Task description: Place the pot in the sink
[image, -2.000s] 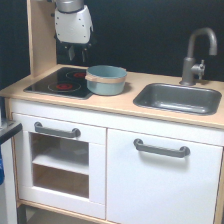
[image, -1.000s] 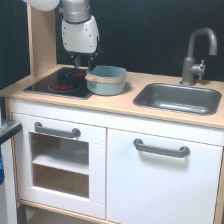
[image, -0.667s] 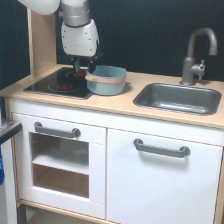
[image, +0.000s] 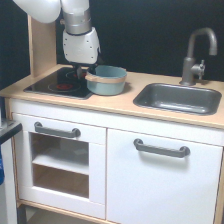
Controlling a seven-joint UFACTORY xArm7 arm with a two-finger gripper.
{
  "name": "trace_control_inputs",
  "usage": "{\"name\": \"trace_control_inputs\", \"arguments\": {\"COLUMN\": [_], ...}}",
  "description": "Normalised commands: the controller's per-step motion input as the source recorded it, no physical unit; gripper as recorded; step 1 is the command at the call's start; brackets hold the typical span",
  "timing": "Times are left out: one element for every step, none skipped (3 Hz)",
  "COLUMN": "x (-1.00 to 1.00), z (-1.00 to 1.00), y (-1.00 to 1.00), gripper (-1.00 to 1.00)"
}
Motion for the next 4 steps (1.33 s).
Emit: {"name": "trace_control_inputs", "arguments": {"x": [0.11, 0.09, 0.45, 0.93], "z": [0.18, 0.24, 0.7, 0.97], "y": [0.04, 0.05, -0.07, 0.06], "gripper": [-1.0, -1.0, -1.0, -1.0]}}
